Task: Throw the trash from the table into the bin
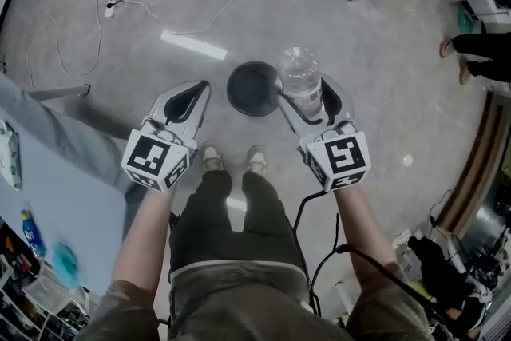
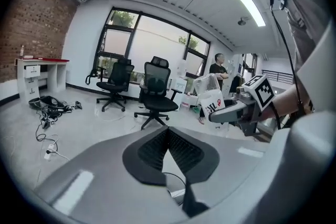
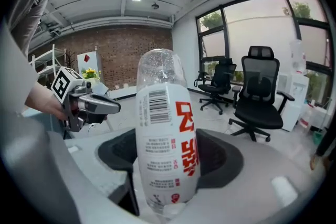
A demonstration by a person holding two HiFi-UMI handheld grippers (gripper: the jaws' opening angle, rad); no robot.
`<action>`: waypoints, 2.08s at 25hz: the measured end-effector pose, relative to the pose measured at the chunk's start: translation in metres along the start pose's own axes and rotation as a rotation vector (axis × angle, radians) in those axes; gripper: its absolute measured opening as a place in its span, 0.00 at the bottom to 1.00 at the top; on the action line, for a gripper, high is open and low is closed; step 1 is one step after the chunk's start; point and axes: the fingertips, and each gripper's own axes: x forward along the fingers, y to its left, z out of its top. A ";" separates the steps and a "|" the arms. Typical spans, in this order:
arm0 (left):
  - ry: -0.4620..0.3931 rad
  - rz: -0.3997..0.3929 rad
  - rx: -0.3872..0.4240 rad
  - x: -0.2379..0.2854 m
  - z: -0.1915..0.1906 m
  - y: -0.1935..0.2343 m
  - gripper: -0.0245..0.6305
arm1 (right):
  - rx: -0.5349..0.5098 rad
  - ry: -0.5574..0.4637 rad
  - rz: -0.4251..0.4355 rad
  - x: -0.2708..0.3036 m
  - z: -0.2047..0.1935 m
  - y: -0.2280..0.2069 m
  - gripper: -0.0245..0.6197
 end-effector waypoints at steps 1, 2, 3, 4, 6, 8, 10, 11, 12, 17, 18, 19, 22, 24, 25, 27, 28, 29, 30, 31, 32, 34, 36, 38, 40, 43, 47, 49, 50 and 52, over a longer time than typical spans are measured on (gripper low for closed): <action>0.005 -0.004 -0.012 0.009 -0.016 0.003 0.04 | 0.005 0.007 0.003 0.012 -0.016 -0.001 0.54; 0.008 -0.010 -0.026 0.018 -0.033 0.006 0.04 | 0.014 0.013 0.007 0.024 -0.031 -0.002 0.54; 0.009 -0.017 -0.041 0.026 -0.049 0.008 0.04 | 0.024 0.019 0.011 0.035 -0.047 -0.003 0.54; 0.012 -0.023 -0.054 0.035 -0.066 0.010 0.04 | 0.033 0.026 0.013 0.046 -0.063 -0.003 0.54; 0.027 -0.027 -0.070 0.051 -0.101 0.017 0.04 | 0.040 0.045 0.016 0.069 -0.096 -0.002 0.54; 0.051 -0.025 -0.084 0.064 -0.140 0.024 0.04 | 0.034 0.069 0.025 0.091 -0.131 0.004 0.54; 0.073 -0.021 -0.104 0.075 -0.180 0.032 0.04 | 0.031 0.087 0.043 0.110 -0.164 0.010 0.54; 0.085 -0.019 -0.112 0.081 -0.200 0.036 0.04 | 0.029 0.091 0.051 0.121 -0.180 0.012 0.54; 0.098 -0.018 -0.117 0.087 -0.221 0.040 0.04 | 0.029 0.096 0.057 0.131 -0.196 0.013 0.54; 0.157 -0.020 -0.141 0.118 -0.317 0.054 0.04 | 0.040 0.143 0.070 0.182 -0.282 0.012 0.54; 0.162 -0.018 -0.145 0.124 -0.333 0.056 0.04 | 0.040 0.153 0.077 0.191 -0.299 0.012 0.54; 0.169 -0.018 -0.145 0.130 -0.349 0.059 0.04 | 0.041 0.164 0.083 0.201 -0.315 0.013 0.54; 0.191 -0.024 -0.142 0.147 -0.391 0.066 0.04 | 0.045 0.197 0.100 0.227 -0.363 0.019 0.54; 0.203 -0.031 -0.157 0.150 -0.413 0.066 0.04 | 0.029 0.218 0.116 0.237 -0.387 0.029 0.54; 0.209 -0.037 -0.161 0.149 -0.421 0.064 0.04 | 0.016 0.229 0.123 0.239 -0.397 0.033 0.54; 0.224 -0.049 -0.156 0.148 -0.433 0.061 0.04 | -0.005 0.253 0.131 0.242 -0.413 0.040 0.54; 0.231 -0.052 -0.154 0.147 -0.437 0.060 0.04 | -0.011 0.267 0.135 0.242 -0.420 0.042 0.54; 0.235 -0.054 -0.153 0.146 -0.440 0.058 0.04 | -0.013 0.281 0.139 0.243 -0.426 0.044 0.55; 0.236 -0.054 -0.154 0.145 -0.441 0.057 0.04 | -0.014 0.296 0.144 0.244 -0.432 0.045 0.55; 0.237 -0.053 -0.155 0.144 -0.442 0.057 0.04 | -0.016 0.310 0.147 0.245 -0.437 0.047 0.55; 0.239 -0.053 -0.158 0.143 -0.443 0.056 0.04 | -0.020 0.321 0.147 0.246 -0.441 0.048 0.55; 0.244 -0.053 -0.164 0.140 -0.445 0.055 0.04 | -0.031 0.330 0.132 0.246 -0.446 0.046 0.55; 0.246 -0.054 -0.164 0.139 -0.446 0.055 0.04 | -0.030 0.334 0.111 0.247 -0.448 0.043 0.56; 0.247 -0.054 -0.165 0.140 -0.447 0.056 0.04 | -0.008 0.340 0.101 0.247 -0.451 0.041 0.56; 0.246 -0.057 -0.168 0.142 -0.446 0.055 0.04 | 0.011 0.340 0.097 0.246 -0.453 0.040 0.56; 0.245 -0.066 -0.168 0.145 -0.444 0.053 0.04 | 0.009 0.344 0.101 0.243 -0.456 0.040 0.56; 0.240 -0.076 -0.164 0.146 -0.445 0.050 0.04 | 0.005 0.362 0.106 0.240 -0.462 0.041 0.56; 0.239 -0.084 -0.174 0.146 -0.446 0.048 0.04 | 0.001 0.365 0.101 0.239 -0.464 0.040 0.56; 0.239 -0.084 -0.181 0.146 -0.446 0.048 0.04 | -0.004 0.366 0.099 0.240 -0.464 0.040 0.56; 0.245 -0.080 -0.188 0.145 -0.447 0.049 0.04 | -0.020 0.374 0.098 0.241 -0.464 0.041 0.56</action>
